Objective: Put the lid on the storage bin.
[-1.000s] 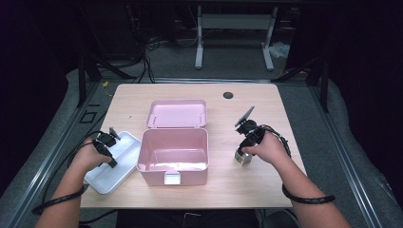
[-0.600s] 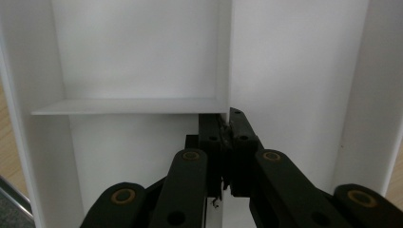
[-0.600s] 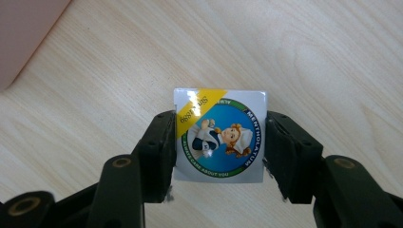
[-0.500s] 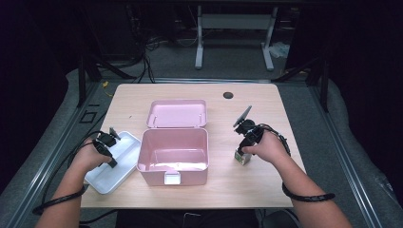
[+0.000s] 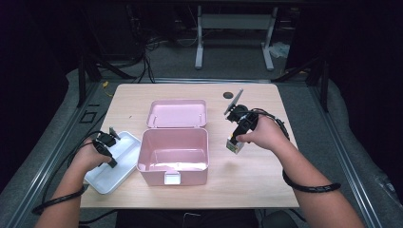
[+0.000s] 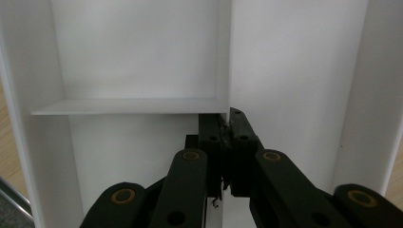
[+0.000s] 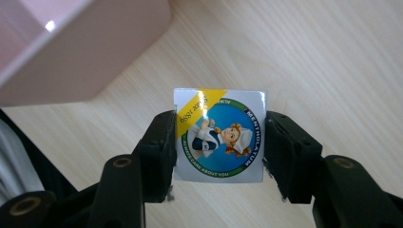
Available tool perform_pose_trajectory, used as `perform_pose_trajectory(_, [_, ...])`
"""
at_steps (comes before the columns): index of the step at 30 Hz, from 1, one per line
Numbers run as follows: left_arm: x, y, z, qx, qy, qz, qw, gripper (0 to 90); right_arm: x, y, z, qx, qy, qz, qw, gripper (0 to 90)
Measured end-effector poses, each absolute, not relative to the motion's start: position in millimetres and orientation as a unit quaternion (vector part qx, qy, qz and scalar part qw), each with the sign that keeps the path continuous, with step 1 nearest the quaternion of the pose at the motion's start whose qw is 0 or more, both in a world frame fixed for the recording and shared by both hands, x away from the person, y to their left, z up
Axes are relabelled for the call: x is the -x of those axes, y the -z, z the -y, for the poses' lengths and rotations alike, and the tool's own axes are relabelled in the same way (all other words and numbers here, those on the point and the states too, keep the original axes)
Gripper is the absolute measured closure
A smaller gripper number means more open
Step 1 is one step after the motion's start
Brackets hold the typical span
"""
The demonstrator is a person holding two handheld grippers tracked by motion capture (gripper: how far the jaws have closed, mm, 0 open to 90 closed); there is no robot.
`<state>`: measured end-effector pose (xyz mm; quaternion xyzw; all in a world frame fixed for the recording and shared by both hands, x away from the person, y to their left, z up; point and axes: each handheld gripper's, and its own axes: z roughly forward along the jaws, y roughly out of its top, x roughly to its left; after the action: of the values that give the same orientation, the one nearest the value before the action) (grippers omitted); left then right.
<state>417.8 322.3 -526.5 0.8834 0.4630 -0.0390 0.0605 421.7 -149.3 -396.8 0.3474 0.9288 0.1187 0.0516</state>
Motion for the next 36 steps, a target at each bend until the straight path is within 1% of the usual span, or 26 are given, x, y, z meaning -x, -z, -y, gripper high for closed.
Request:
perform_pose_trajectory(1, [-417.8,526.5,-322.3,-0.883,0.039,-0.463,0.06,86.7,-421.7,396.8,149.3,-0.347,-0.119,-0.929,0.052,46.6])
perform_pose_trajectory(2, [-417.7,526.5,-322.2,-0.883,0.039,-0.463,0.061,86.7,-420.7,385.9,143.8,-0.339,-0.124,-0.931,0.053,46.6])
perform_pose_trajectory(3, [-417.7,526.5,-322.3,-0.883,0.039,-0.463,0.061,86.7,-420.3,382.0,142.0,-0.338,-0.124,-0.932,0.053,46.6])
perform_pose_trajectory(4, [-417.8,526.5,-322.4,-0.883,0.039,-0.463,0.061,86.7,-419.7,374.9,138.7,-0.333,-0.115,-0.934,0.061,46.6])
perform_pose_trajectory(5, [-417.7,526.5,-322.4,-0.883,0.039,-0.463,0.061,86.7,-420.5,373.3,137.9,-0.327,-0.147,-0.933,0.039,46.6])
perform_pose_trajectory(7, [-417.8,526.5,-322.4,-0.883,0.039,-0.463,0.061,86.7,-419.0,363.5,133.0,-0.322,-0.132,-0.936,0.055,46.6])
perform_pose_trajectory(8, [-417.8,526.5,-322.4,-0.883,0.039,-0.463,0.061,86.7,-419.0,363.5,133.0,-0.322,-0.132,-0.936,0.055,46.6])
perform_pose_trajectory(10, [-418.1,526.4,-322.2,-0.883,0.04,-0.463,0.06,86.7,-417.3,352.6,125.6,-0.315,-0.124,-0.939,0.064,46.7])
perform_pose_trajectory(12, [-418.2,526.5,-322.1,-0.884,0.04,-0.462,0.059,86.7,-417.0,350.2,121.2,-0.306,-0.142,-0.94,0.05,46.7])
perform_pose_trajectory(13, [-418.3,526.5,-322.0,-0.884,0.04,-0.462,0.059,86.7,-415.2,346.7,117.0,-0.303,-0.126,-0.943,0.061,46.7])
perform_pose_trajectory(18, [-417.9,526.4,-322.5,-0.883,0.041,-0.463,0.061,86.7,-409.9,338.7,101.6,-0.253,-0.131,-0.956,0.064,46.7])
perform_pose_trajectory(20, [-417.9,526.4,-322.9,-0.883,0.041,-0.463,0.062,86.7,-405.6,335.5,87.6,-0.199,-0.135,-0.969,0.059,46.7])
perform_pose_trajectory(25, [-417.9,526.5,-322.8,-0.884,0.041,-0.462,0.062,86.7,-402.1,336.4,70.2,-0.168,-0.132,-0.975,0.061,46.7])
perform_pose_trajectory(26, [-417.9,526.5,-322.9,-0.884,0.041,-0.462,0.062,86.7,-401.3,337.1,60.3,-0.158,-0.129,-0.977,0.058,46.6])
perform_pose_trajectory(31, [-417.7,526.6,-323.2,-0.883,0.041,-0.463,0.065,86.7,-401.5,341.5,45.5,-0.146,-0.13,-0.979,0.05,46.7])
perform_pose_trajectory(32, [-417.6,526.5,-323.5,-0.883,0.041,-0.462,0.065,86.7,-402.2,348.5,37.8,-0.141,-0.126,-0.981,0.048,46.6])
perform_pose_trajectory(34, [-417.3,526.6,-323.6,-0.883,0.04,-0.462,0.067,86.7,-402.5,351.4,35.5,-0.14,-0.124,-0.981,0.046,46.6])
perform_pose_trajectory(36, [-417.0,526.5,-324.3,-0.884,0.04,-0.461,0.067,86.7,-404.6,365.6,28.3,-0.135,-0.117,-0.983,0.037,46.6])
